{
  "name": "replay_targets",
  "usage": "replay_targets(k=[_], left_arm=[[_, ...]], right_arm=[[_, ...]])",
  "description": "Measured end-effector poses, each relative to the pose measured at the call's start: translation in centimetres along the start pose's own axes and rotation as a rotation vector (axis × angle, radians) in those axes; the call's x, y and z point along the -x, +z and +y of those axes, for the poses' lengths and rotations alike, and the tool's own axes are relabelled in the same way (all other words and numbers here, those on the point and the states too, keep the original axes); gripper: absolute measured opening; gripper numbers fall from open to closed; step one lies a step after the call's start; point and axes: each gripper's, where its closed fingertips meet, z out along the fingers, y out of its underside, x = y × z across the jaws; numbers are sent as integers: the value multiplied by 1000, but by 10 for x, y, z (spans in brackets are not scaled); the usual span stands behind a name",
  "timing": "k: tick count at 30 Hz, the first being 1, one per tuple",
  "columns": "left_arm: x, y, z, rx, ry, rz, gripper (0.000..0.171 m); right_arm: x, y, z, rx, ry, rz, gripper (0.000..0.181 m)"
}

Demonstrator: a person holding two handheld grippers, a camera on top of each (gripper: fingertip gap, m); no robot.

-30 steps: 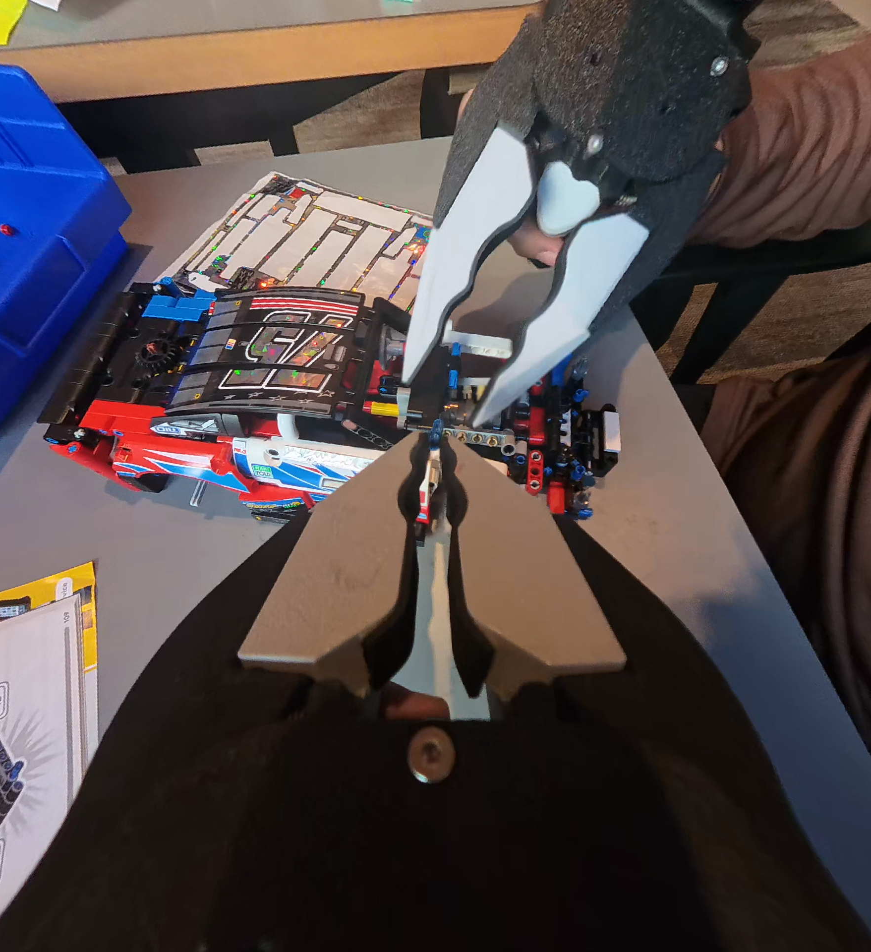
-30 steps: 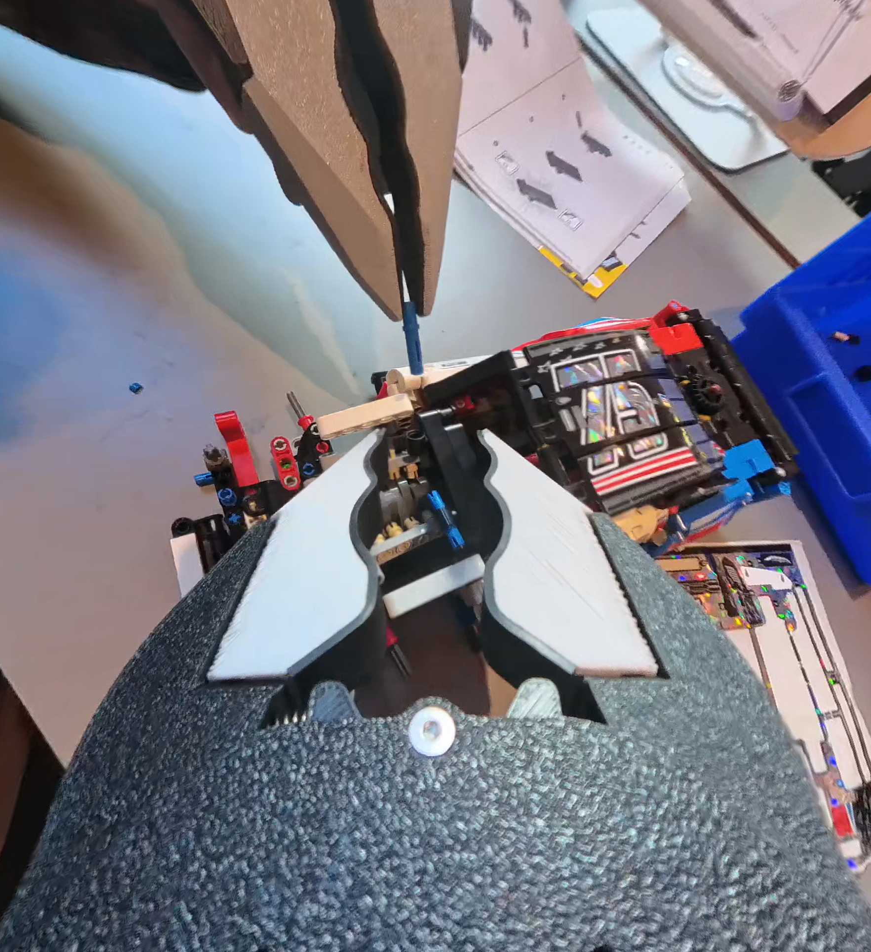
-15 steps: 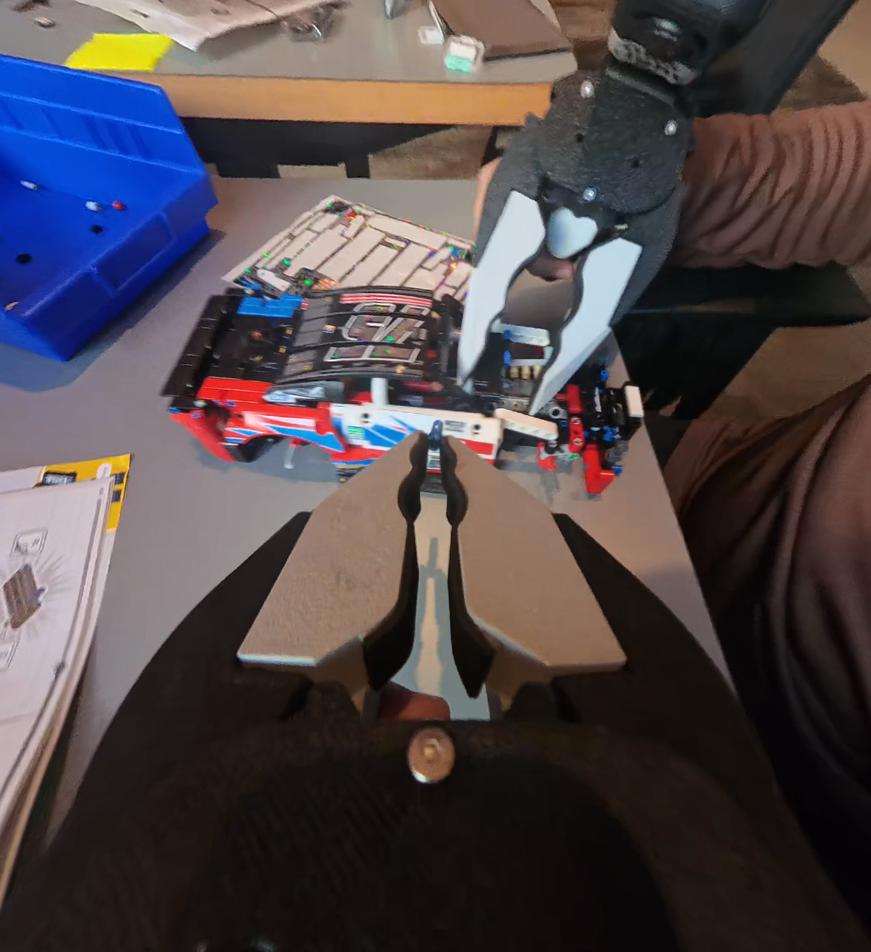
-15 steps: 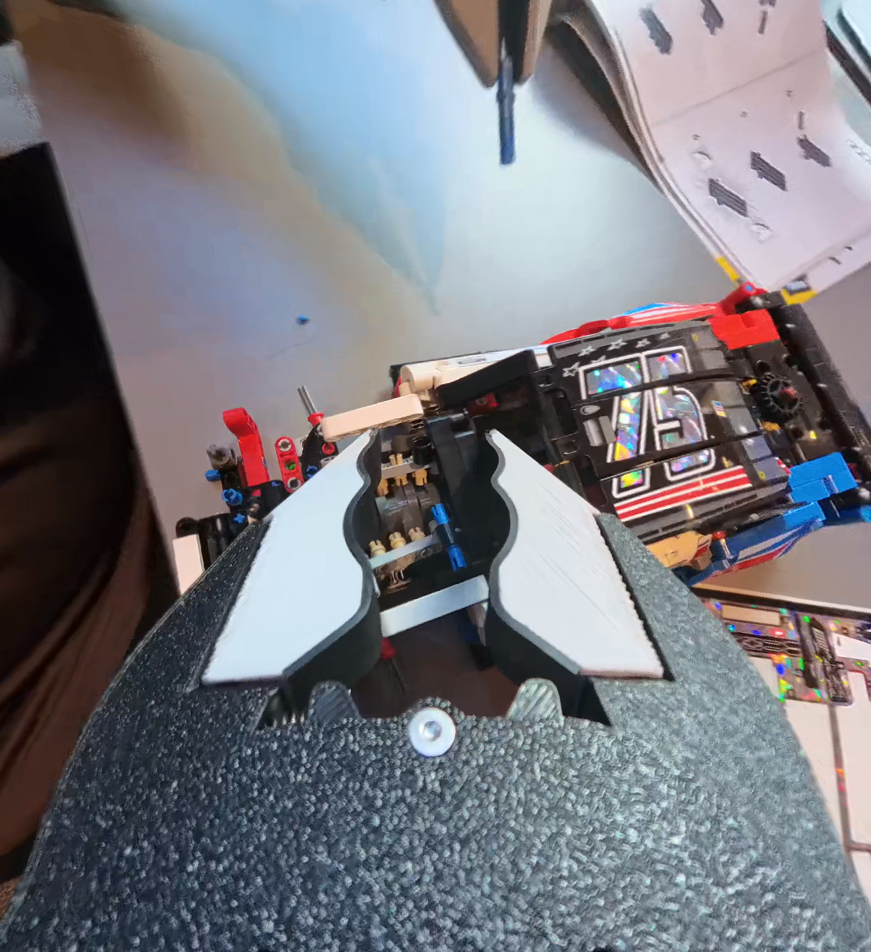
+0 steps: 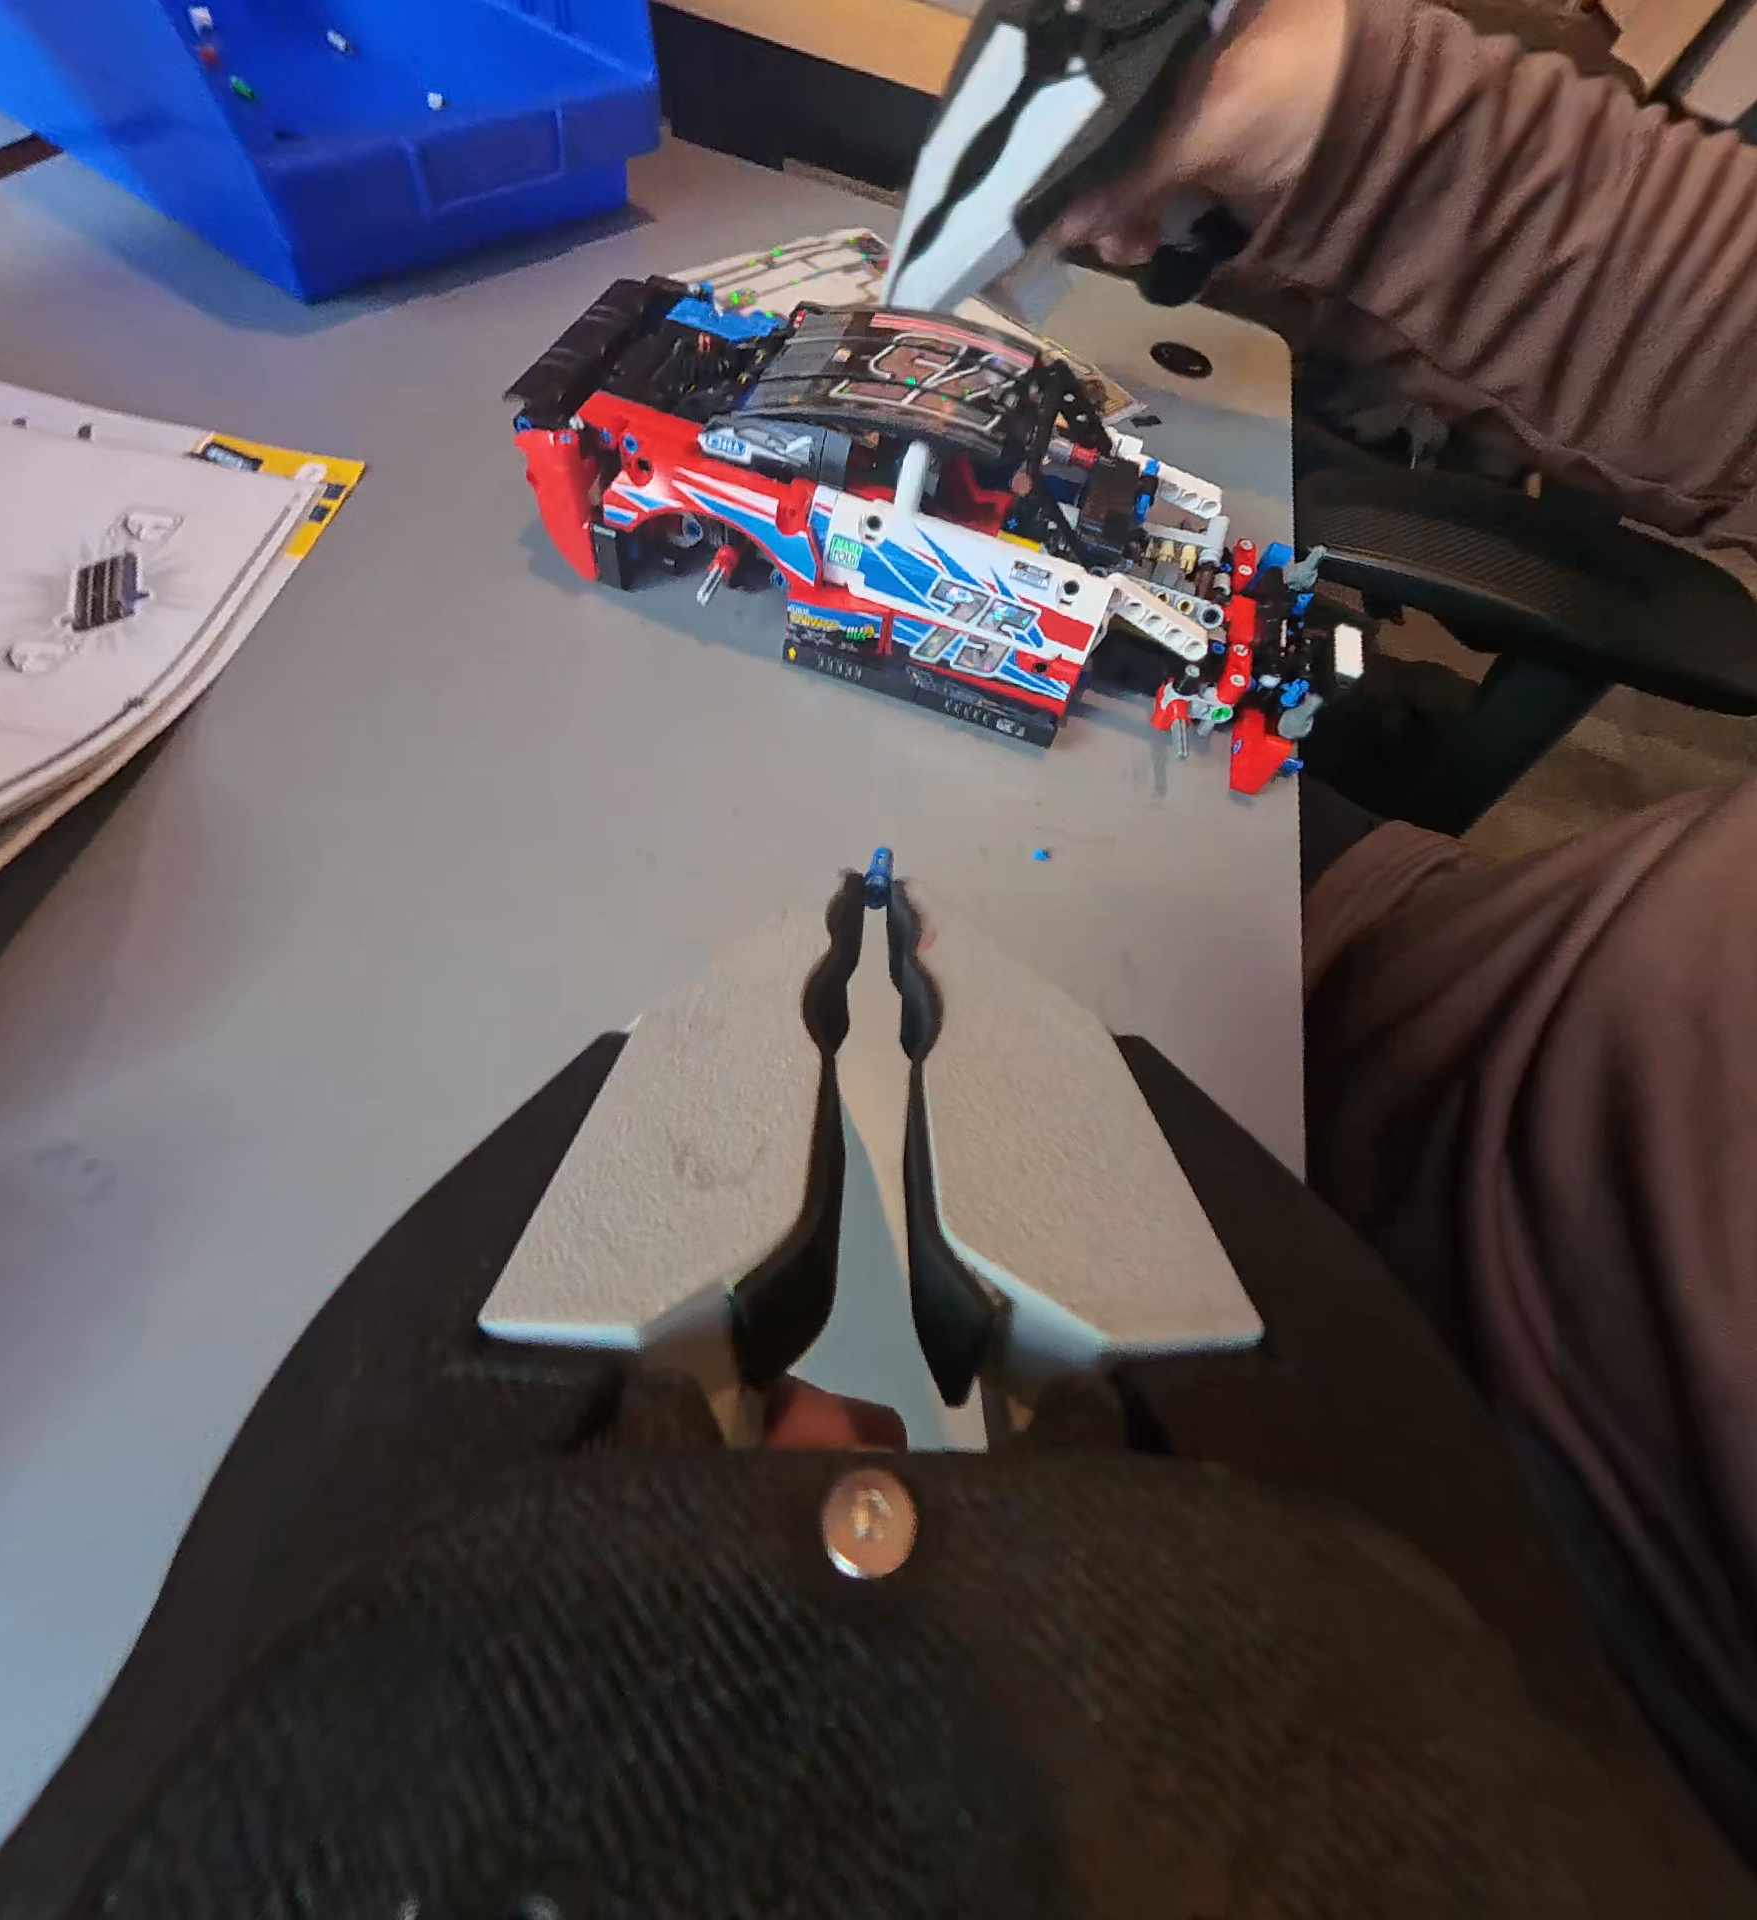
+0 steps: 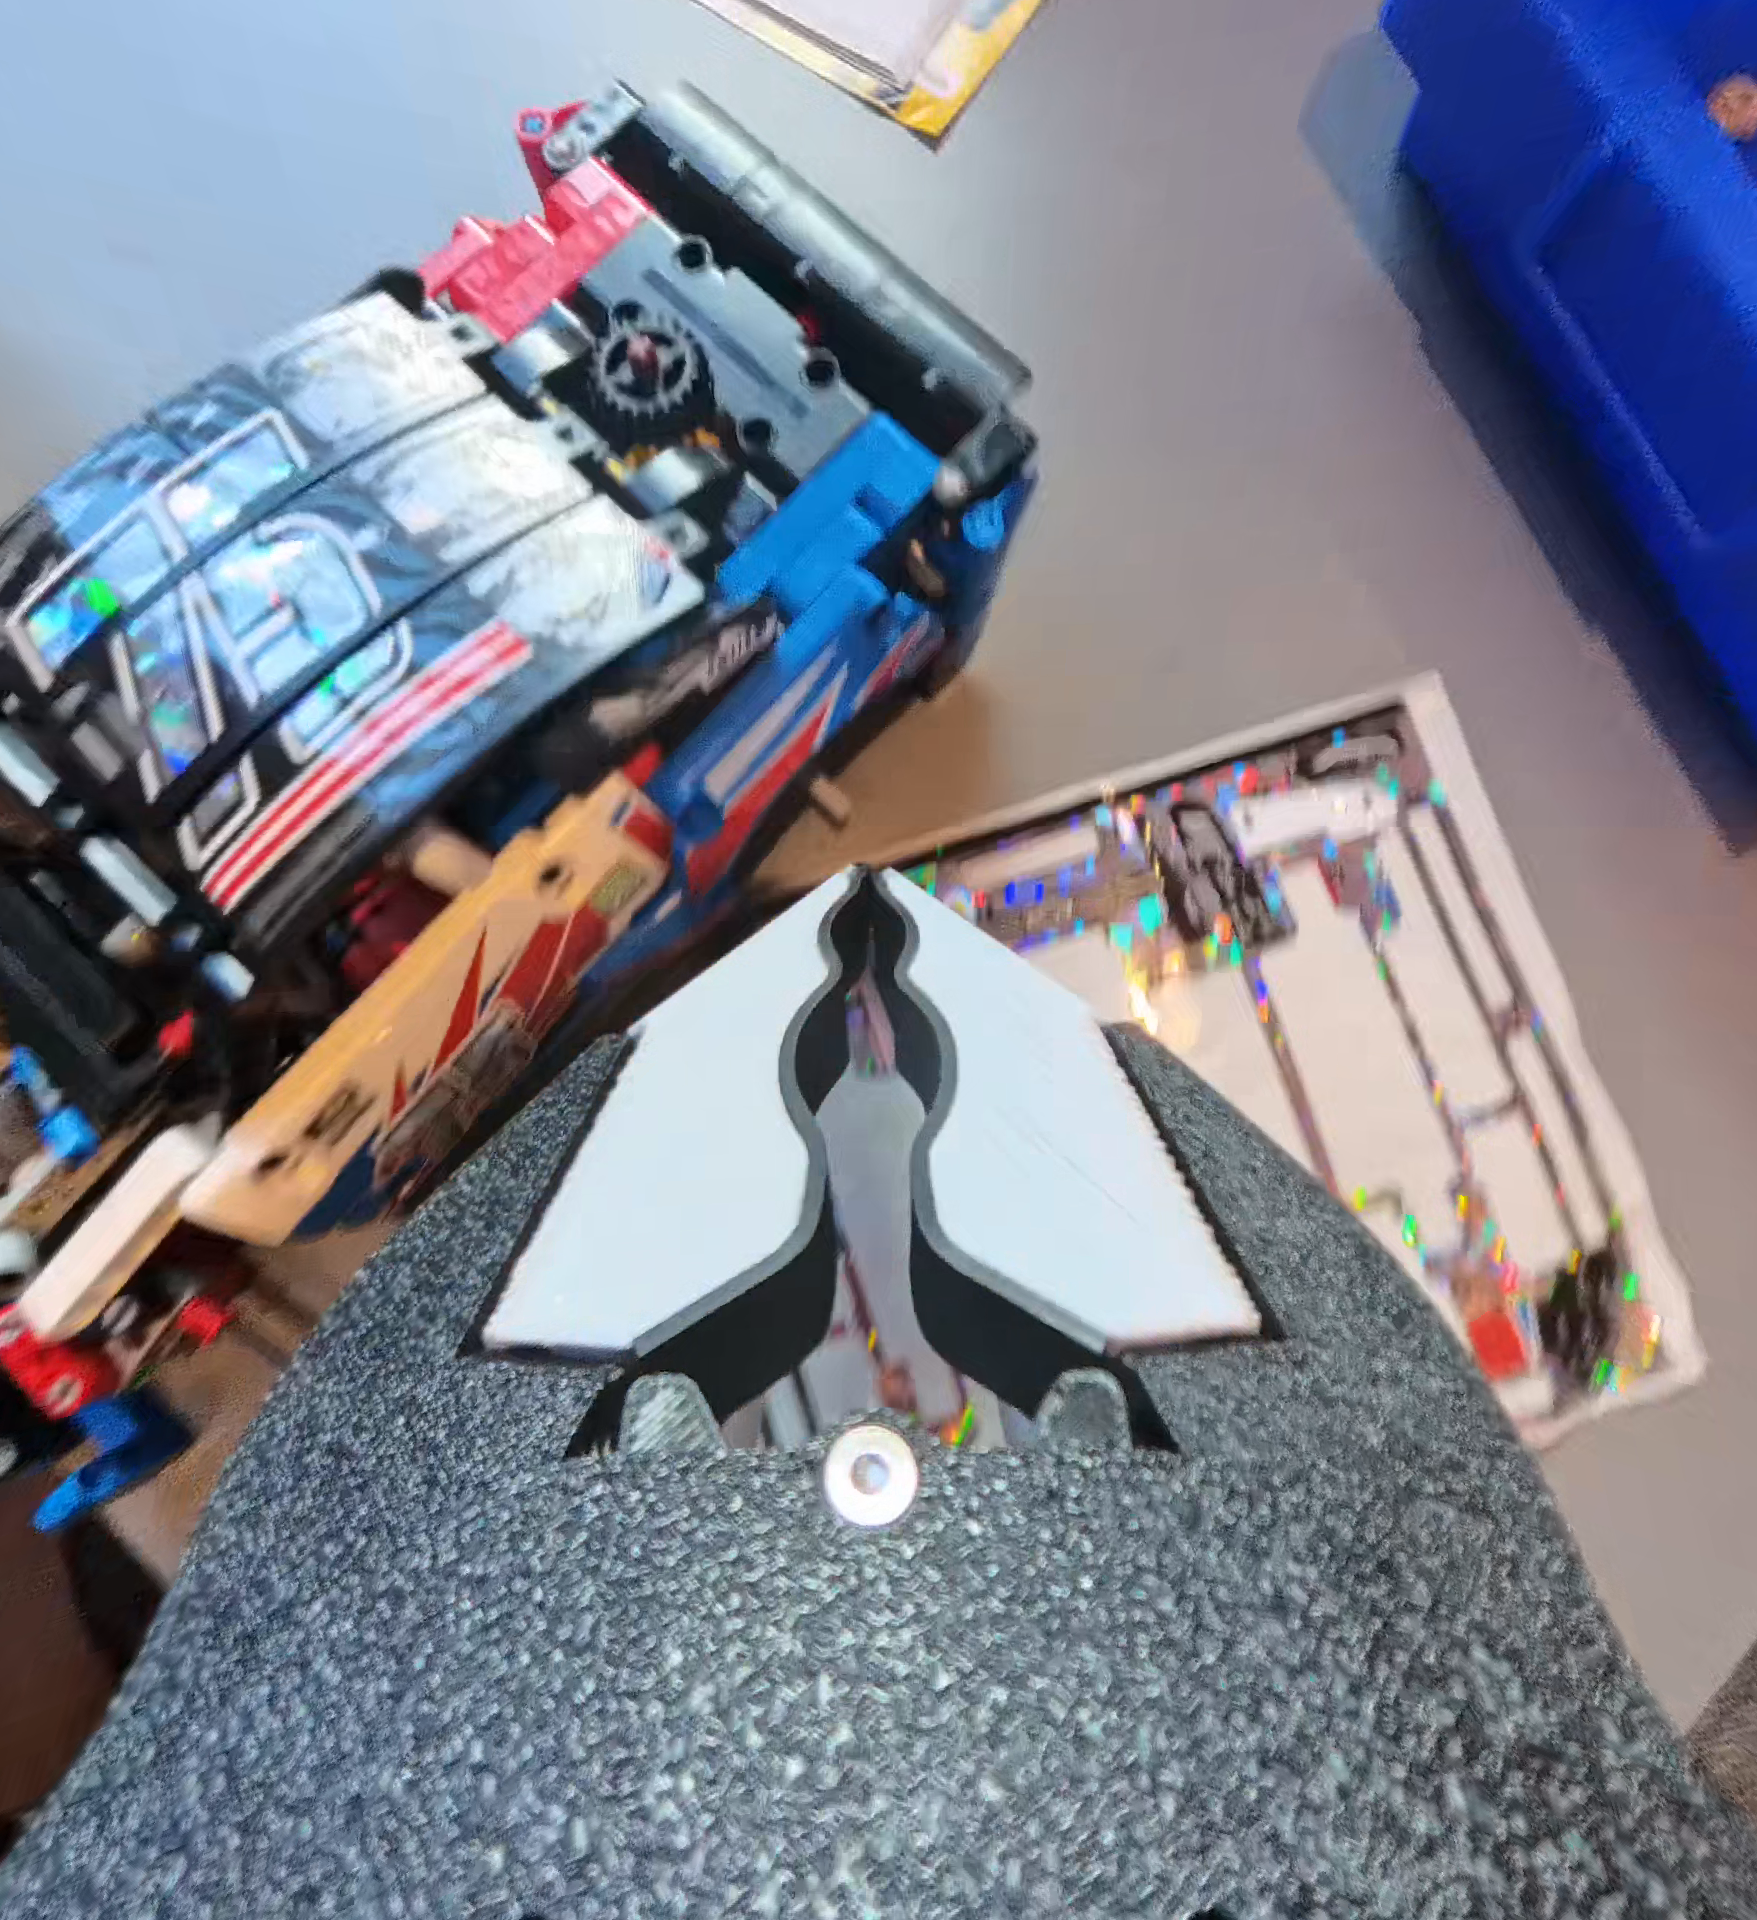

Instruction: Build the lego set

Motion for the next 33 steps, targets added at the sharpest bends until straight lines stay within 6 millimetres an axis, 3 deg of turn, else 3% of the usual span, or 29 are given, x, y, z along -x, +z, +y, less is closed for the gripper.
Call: replay_targets(k=[4,8,11,15,16,18,21,24,27,30,33], left_arm=[[-4,-6,13,-8,-43,-17,1],[-5,-15,16,-25,-49,-36,1],[-11,-24,7,-60,-48,-34,1],[-26,-31,-11,-80,10,-34,2],[-32,-31,-17,-90,26,-26,1],[-46,-27,-26,-97,67,-11,2],[-66,-13,-33,-86,147,-11,2],[-74,10,-36,-46,237,-44,2],[-75,32,-37,-13,278,-38,2],[-76,43,-45,-32,223,16,2],[-73,48,-56,-74,125,57,2]], right_arm=[[4,34,-25,64,-122,-60,0],[36,53,-71,-47,-164,-253,0],[71,79,-102,-70,-256,-361,0],[139,108,-146,-127,-399,-536,0],[154,111,-155,-136,-414,-574,0],[162,113,-175,-137,-411,-536,0],[156,81,-193,-209,-342,-458,7],[153,27,-173,-323,-343,-380,13],[182,-20,-126,-399,-408,-373,16],[213,-39,-82,-409,-502,-311,18],[216,-39,-64,-404,-545,-166,19]])
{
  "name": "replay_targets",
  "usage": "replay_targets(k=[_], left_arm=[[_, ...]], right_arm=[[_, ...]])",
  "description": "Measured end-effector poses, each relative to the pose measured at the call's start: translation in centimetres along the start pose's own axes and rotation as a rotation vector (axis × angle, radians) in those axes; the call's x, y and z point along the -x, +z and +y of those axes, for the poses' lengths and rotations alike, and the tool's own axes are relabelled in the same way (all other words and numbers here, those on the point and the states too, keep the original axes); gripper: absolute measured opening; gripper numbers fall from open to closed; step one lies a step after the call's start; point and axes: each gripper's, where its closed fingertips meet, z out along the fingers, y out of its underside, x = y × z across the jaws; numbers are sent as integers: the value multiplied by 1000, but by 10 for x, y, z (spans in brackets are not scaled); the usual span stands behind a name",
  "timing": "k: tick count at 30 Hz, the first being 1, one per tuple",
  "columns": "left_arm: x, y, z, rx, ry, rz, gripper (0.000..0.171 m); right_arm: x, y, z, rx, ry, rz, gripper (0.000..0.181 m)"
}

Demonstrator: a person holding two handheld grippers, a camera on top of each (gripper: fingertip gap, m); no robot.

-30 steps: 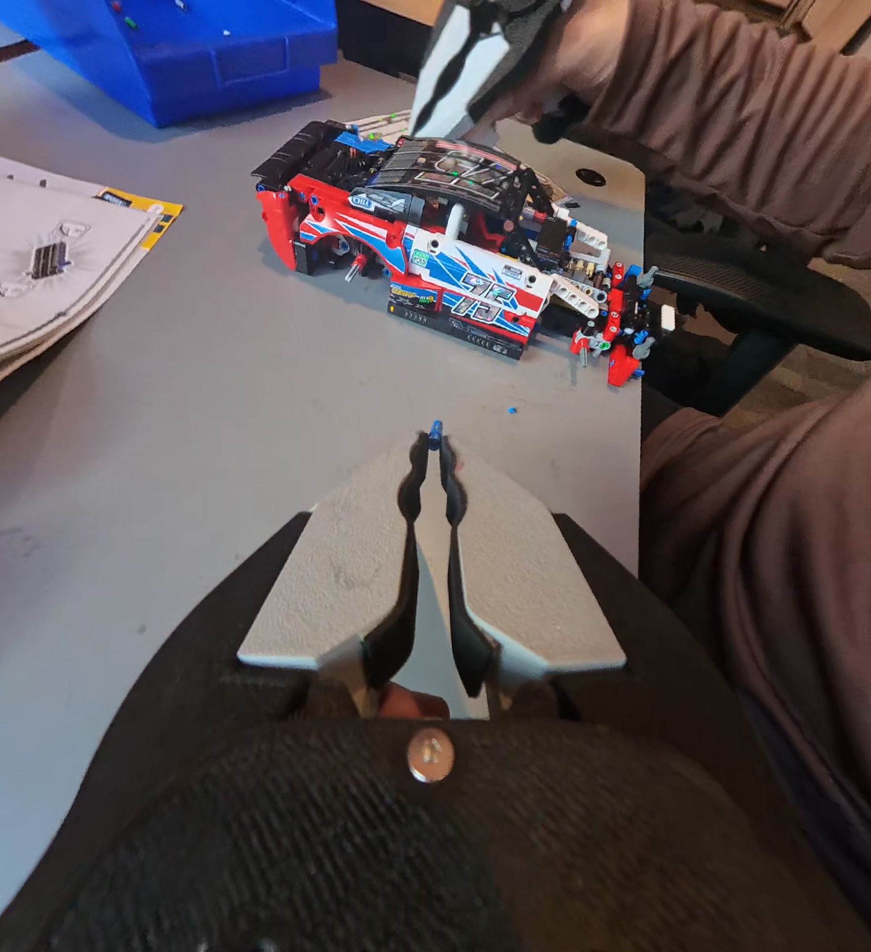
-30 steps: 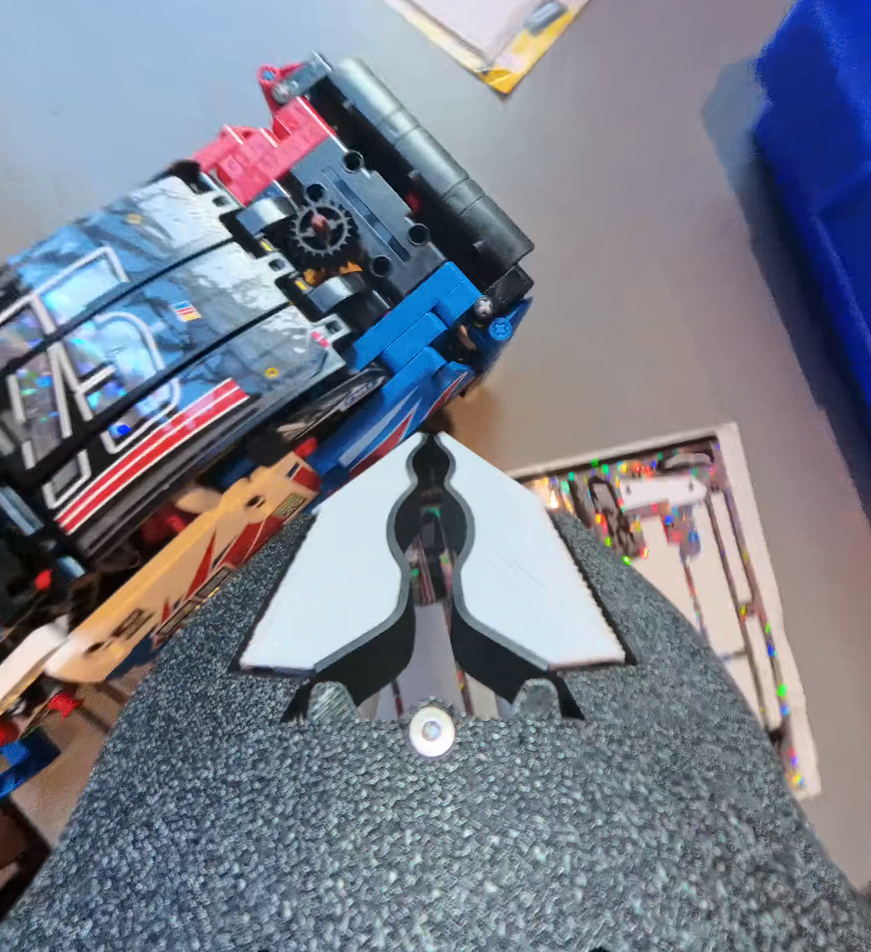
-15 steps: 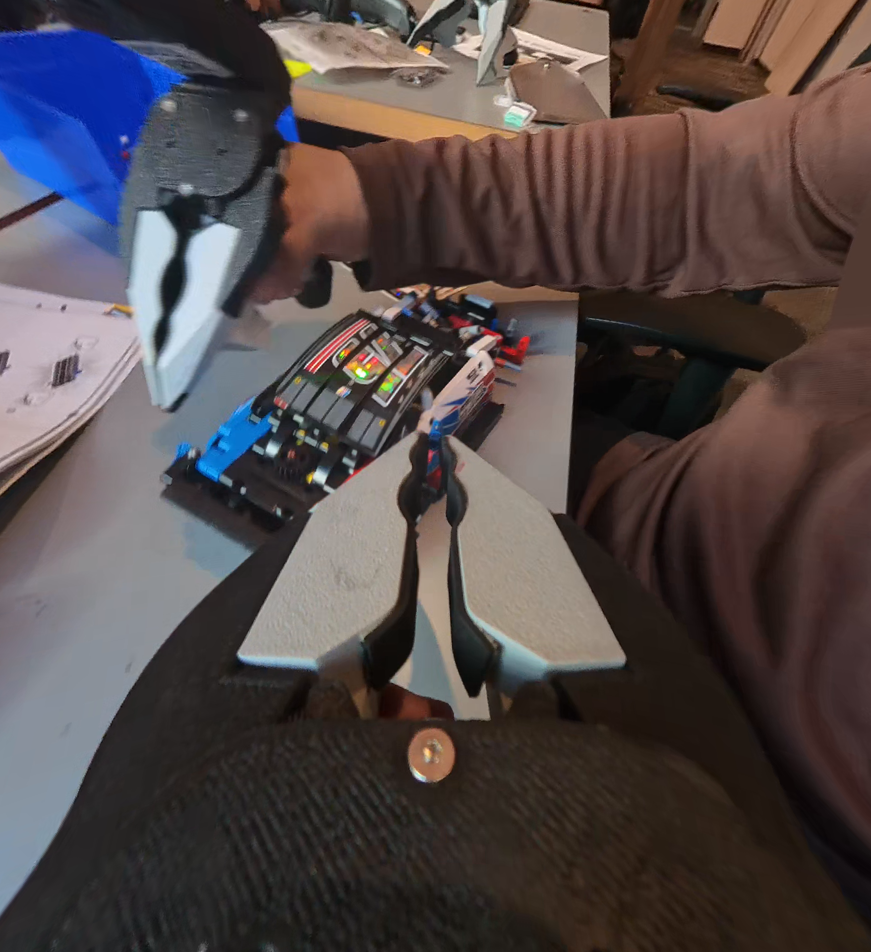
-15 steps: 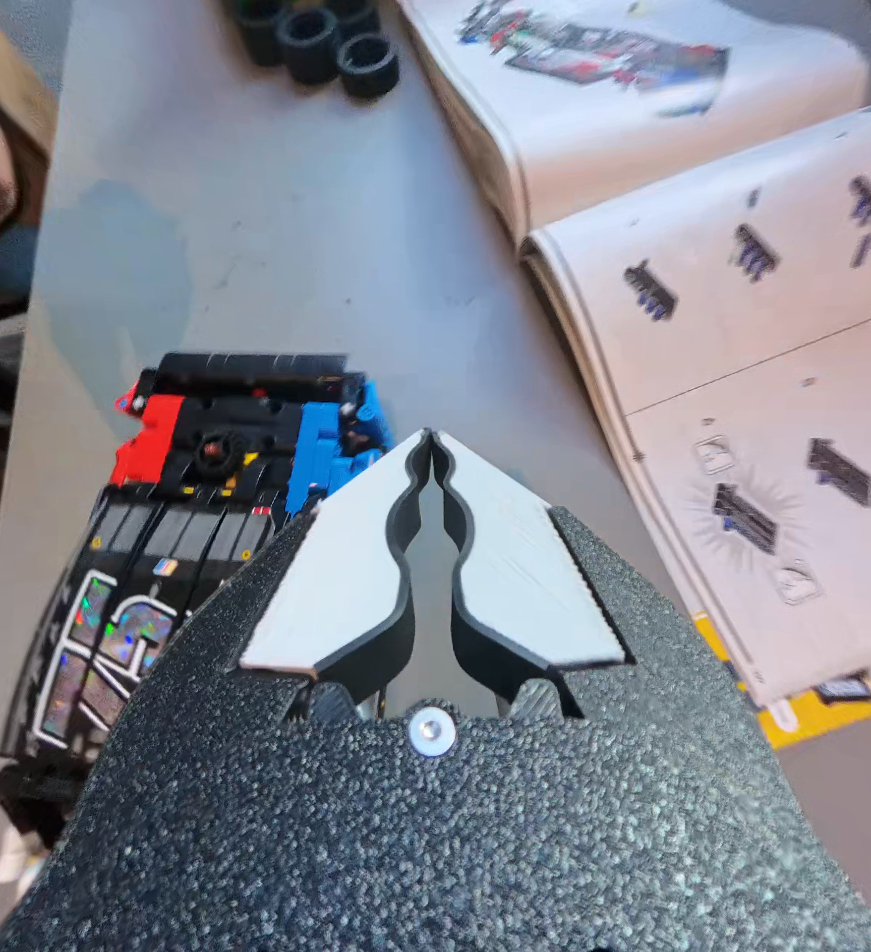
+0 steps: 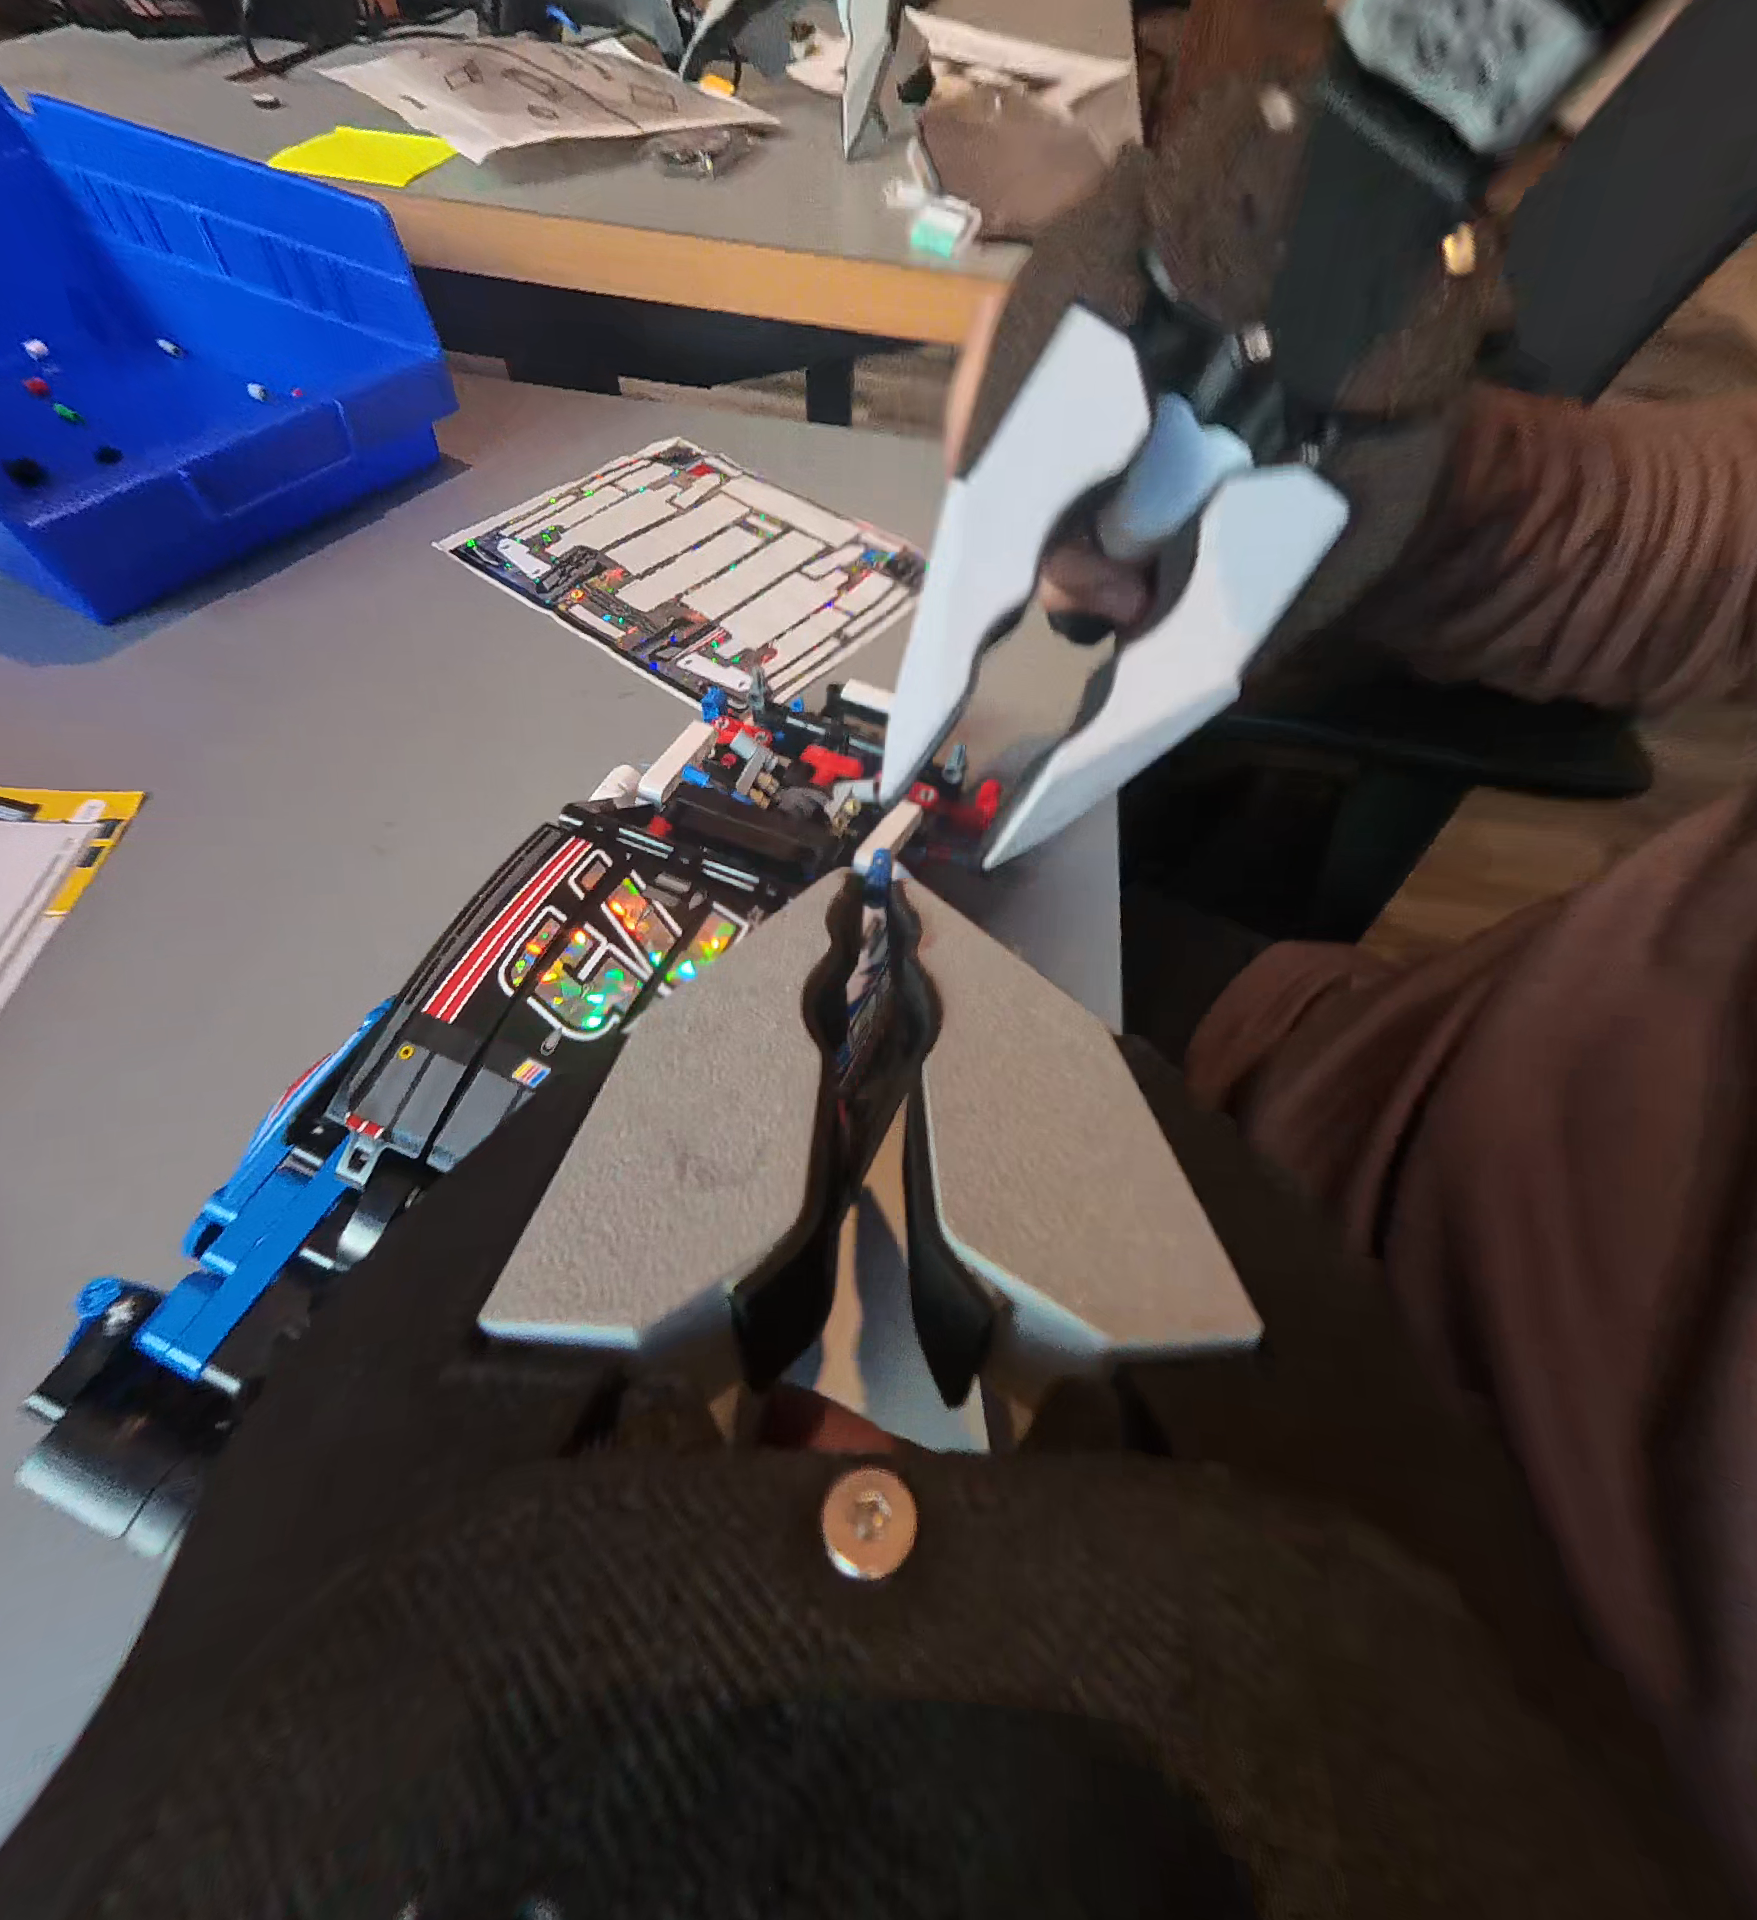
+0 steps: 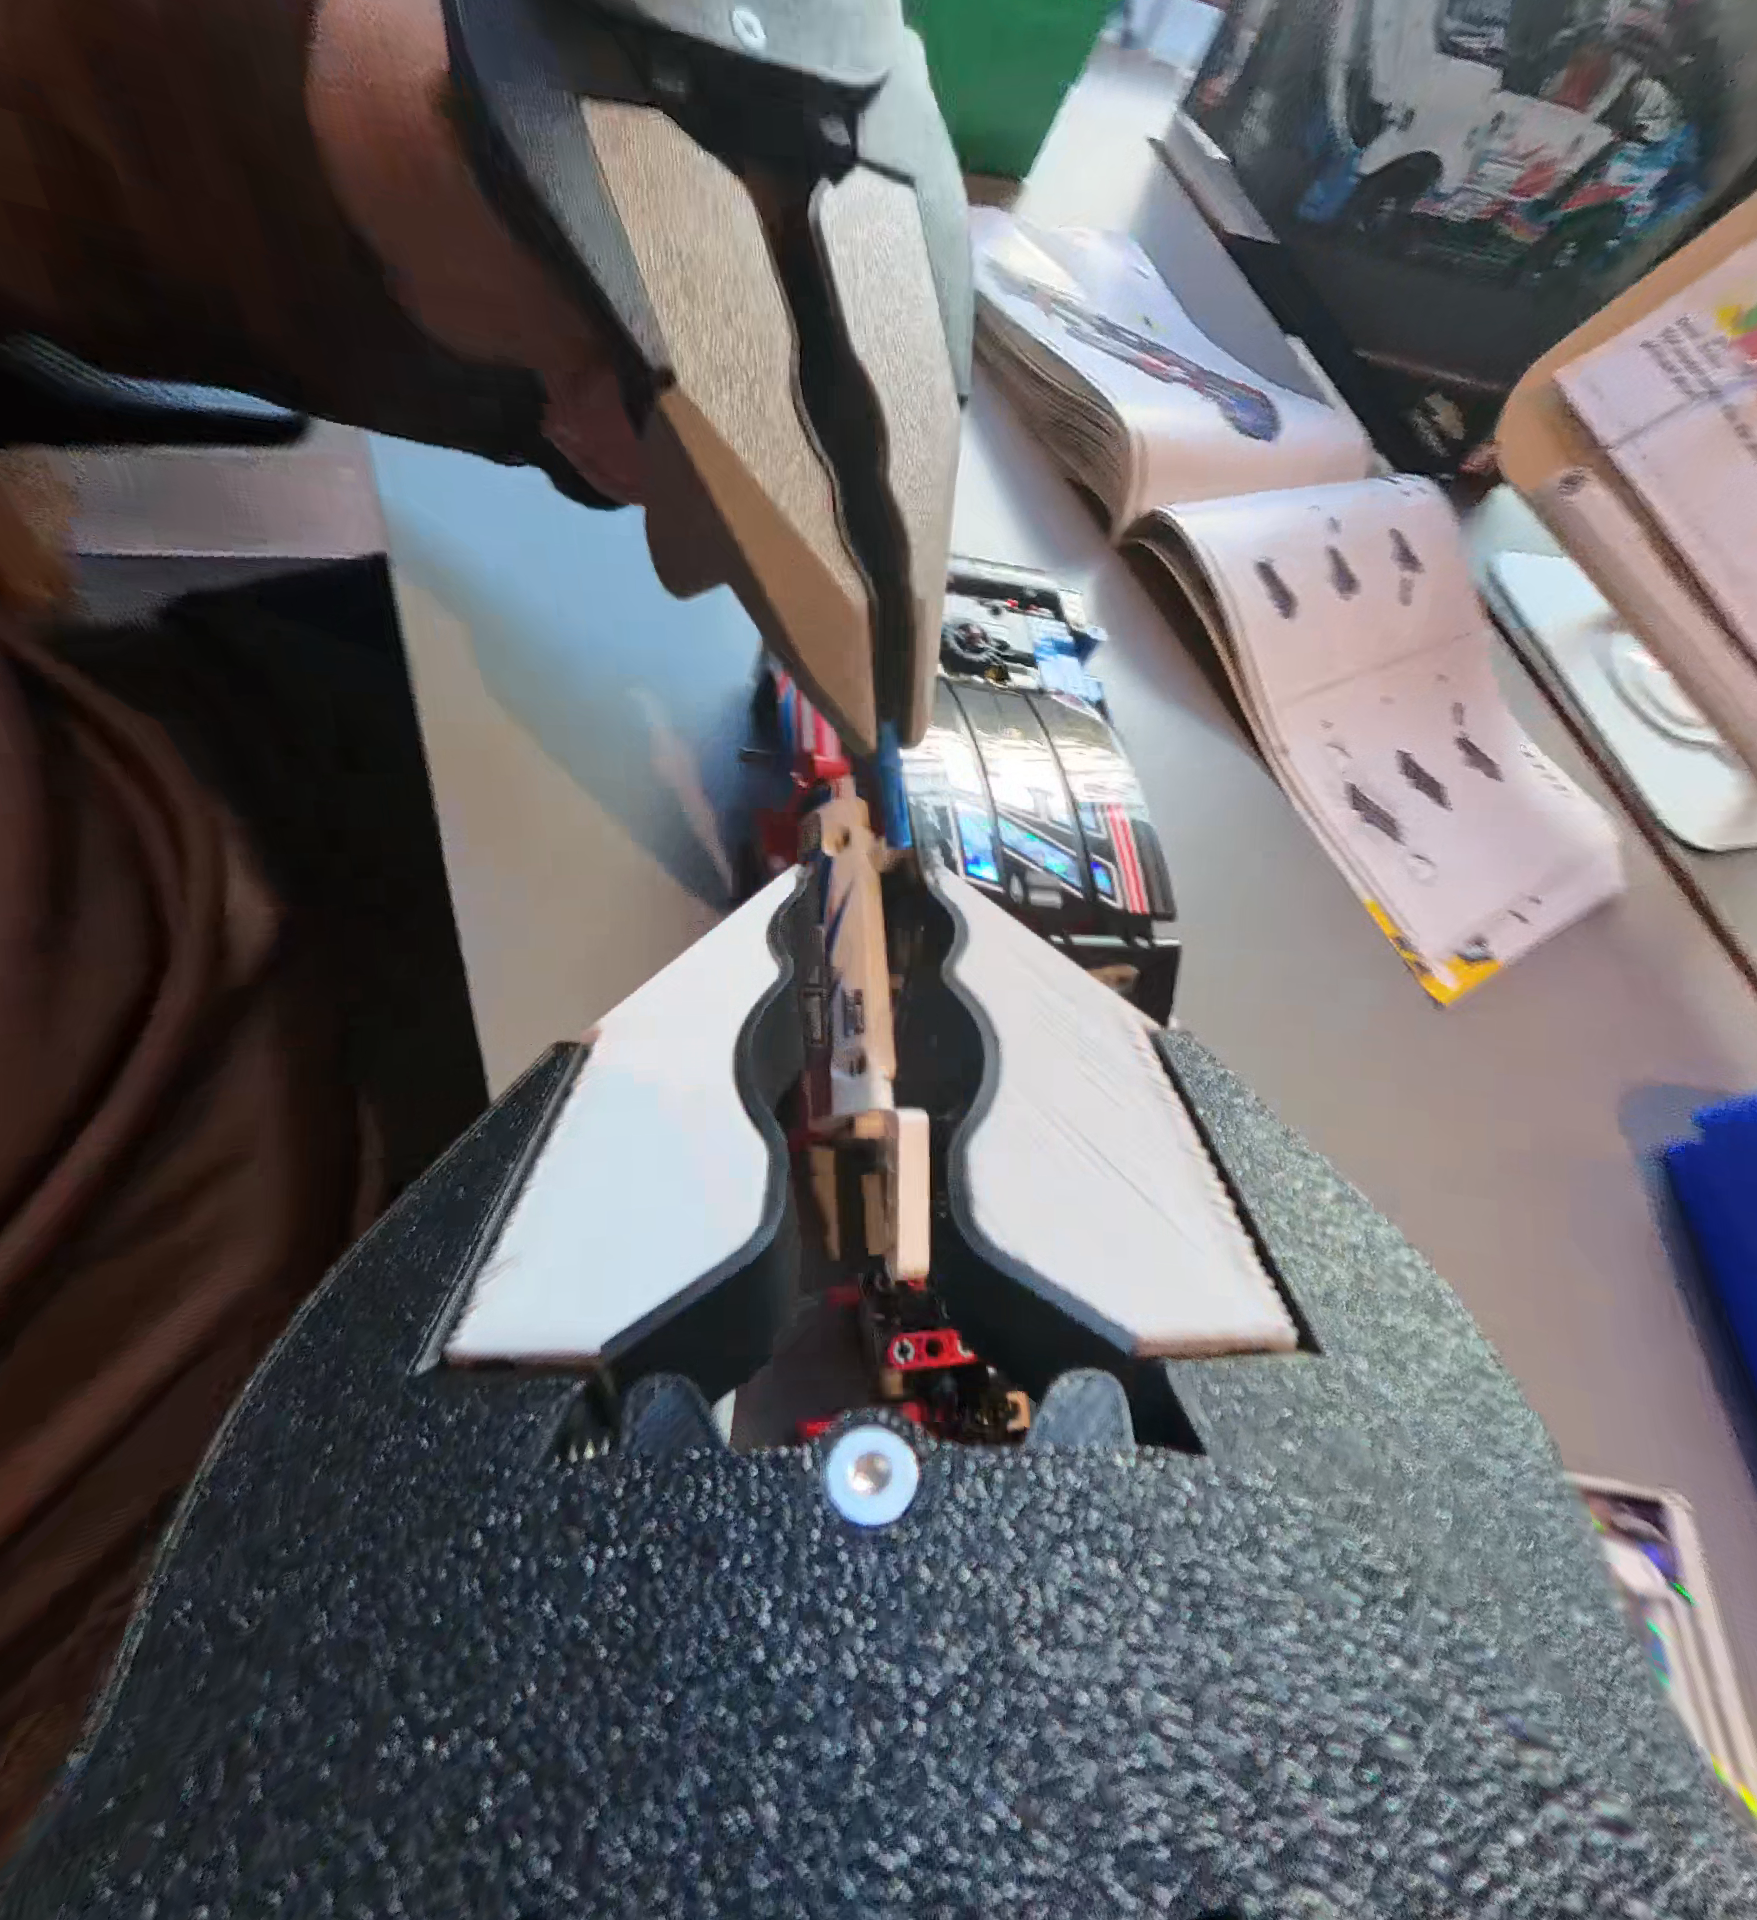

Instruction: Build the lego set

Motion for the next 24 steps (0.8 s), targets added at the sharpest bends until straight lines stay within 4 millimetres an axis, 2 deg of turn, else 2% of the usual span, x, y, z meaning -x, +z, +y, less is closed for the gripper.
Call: replay_targets(k=[4,5,6,9,11,14,19,22,24], left_arm=[[-6,8,-7,-20,-76,38,2],[-7,11,-7,-16,-80,36,2],[-7,12,-7,-11,-82,27,2],[-7,13,-9,-18,-91,24,2],[-9,13,-13,-45,-91,36,2],[-11,10,-20,-84,-36,35,3],[5,11,-8,-13,85,-88,20],[2,12,-20,-88,107,-117,21],[2,11,-33,-147,171,-181,24]], right_arm=[[-8,4,2,10,-72,141,18],[-9,5,1,15,-98,162,11],[-9,6,1,21,-127,171,5],[-10,4,1,14,-185,207,5],[-10,1,-2,-30,-140,192,4],[-8,-3,-9,-150,8,91,4],[-20,-22,-23,-389,388,-117,4],[-27,-37,-36,-584,668,-306,4],[-27,-39,-40,-663,842,-442,4]])
